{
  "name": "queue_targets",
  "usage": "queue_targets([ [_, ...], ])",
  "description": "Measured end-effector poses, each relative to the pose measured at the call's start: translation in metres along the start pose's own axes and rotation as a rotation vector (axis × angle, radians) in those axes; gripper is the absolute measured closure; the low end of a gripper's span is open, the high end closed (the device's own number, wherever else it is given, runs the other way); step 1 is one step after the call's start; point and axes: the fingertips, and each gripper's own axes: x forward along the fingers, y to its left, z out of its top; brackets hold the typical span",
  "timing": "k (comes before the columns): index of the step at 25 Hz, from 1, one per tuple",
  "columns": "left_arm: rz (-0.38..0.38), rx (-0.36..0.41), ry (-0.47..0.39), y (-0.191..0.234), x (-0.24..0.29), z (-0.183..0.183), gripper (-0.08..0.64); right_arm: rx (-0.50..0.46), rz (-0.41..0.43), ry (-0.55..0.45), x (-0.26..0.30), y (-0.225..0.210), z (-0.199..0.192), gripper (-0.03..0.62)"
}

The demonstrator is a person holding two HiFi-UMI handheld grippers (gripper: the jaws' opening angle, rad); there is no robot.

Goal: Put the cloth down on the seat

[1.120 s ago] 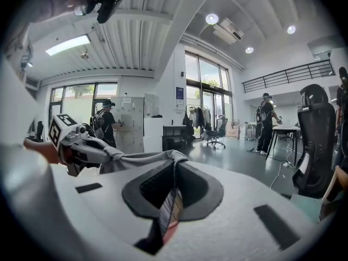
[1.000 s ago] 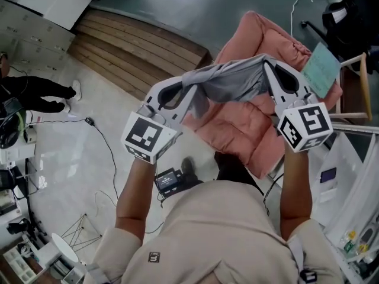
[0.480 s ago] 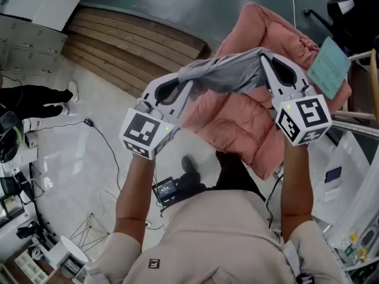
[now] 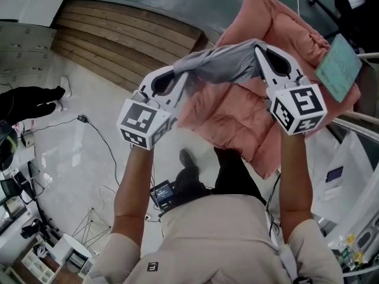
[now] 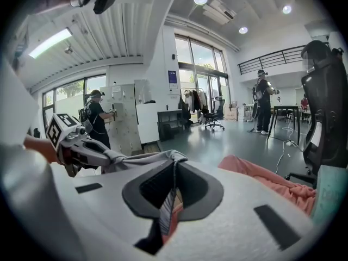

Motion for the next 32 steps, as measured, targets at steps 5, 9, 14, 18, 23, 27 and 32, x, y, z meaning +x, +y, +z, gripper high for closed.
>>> queue_targets([
  [5,-0.018,-0.034,0.03,0.002,0.035,-0.03,0.527,0.005,-0.017,0.035,0.016,-0.023,-0.032,0.588],
  [9,-0.028,-0.059,0.053,0.007,0.062,-0.048,0.526,0.014,-0.034,0.073,0.032,-0.042,-0.057,0.588],
  [14,-0.036,-0.078,0.083,0.011,0.095,-0.071,0.526,0.016,-0.057,0.112,0.047,-0.065,-0.09,0.588],
  [18,-0.032,-0.097,0.101,0.02,0.116,-0.086,0.526,0.016,-0.071,0.144,0.064,-0.079,-0.113,0.588],
  [23,-0.024,-0.12,0.13,0.034,0.139,-0.114,0.526,0.025,-0.084,0.191,0.088,-0.092,-0.145,0.588],
  [27,-0.015,-0.149,0.157,0.038,0.155,-0.138,0.526,0.027,-0.09,0.232,0.106,-0.102,-0.171,0.588],
  [32,-0.009,-0.182,0.183,0.042,0.173,-0.161,0.526,0.032,-0.103,0.278,0.123,-0.115,-0.197,0.586],
])
